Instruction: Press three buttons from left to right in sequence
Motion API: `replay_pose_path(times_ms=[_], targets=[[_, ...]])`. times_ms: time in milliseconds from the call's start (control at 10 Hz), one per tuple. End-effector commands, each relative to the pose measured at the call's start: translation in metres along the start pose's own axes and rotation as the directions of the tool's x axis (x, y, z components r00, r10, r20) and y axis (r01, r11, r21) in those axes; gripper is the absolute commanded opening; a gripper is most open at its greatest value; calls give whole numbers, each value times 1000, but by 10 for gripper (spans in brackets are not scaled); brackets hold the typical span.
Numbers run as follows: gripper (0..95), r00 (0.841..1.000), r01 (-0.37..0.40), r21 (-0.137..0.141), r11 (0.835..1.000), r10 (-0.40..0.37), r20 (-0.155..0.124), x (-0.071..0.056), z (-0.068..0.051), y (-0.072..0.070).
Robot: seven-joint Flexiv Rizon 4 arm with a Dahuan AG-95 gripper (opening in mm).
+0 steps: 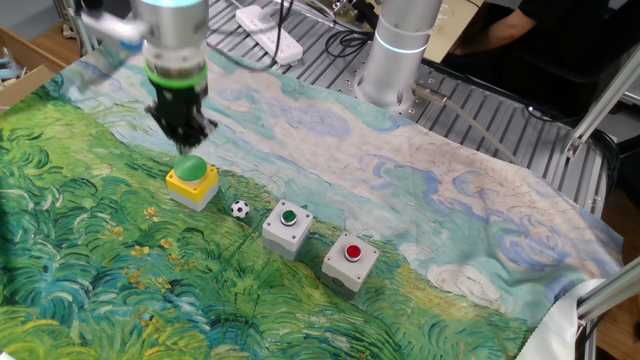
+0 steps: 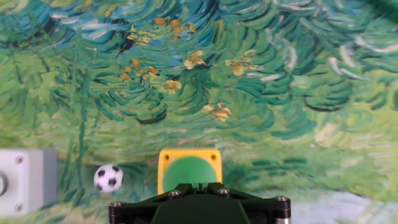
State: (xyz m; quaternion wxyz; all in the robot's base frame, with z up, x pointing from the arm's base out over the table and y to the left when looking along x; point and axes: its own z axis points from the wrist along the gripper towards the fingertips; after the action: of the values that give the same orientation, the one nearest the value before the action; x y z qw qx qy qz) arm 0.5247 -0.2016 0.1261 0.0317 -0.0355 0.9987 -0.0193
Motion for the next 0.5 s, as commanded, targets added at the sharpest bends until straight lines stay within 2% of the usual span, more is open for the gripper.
replay_pose_path(times_ms=[100, 500], targets=[[0, 1000, -2, -1, 1000, 2, 0, 1, -5, 0], [0, 1000, -1, 1, 1000, 1, 1, 6, -16, 11]])
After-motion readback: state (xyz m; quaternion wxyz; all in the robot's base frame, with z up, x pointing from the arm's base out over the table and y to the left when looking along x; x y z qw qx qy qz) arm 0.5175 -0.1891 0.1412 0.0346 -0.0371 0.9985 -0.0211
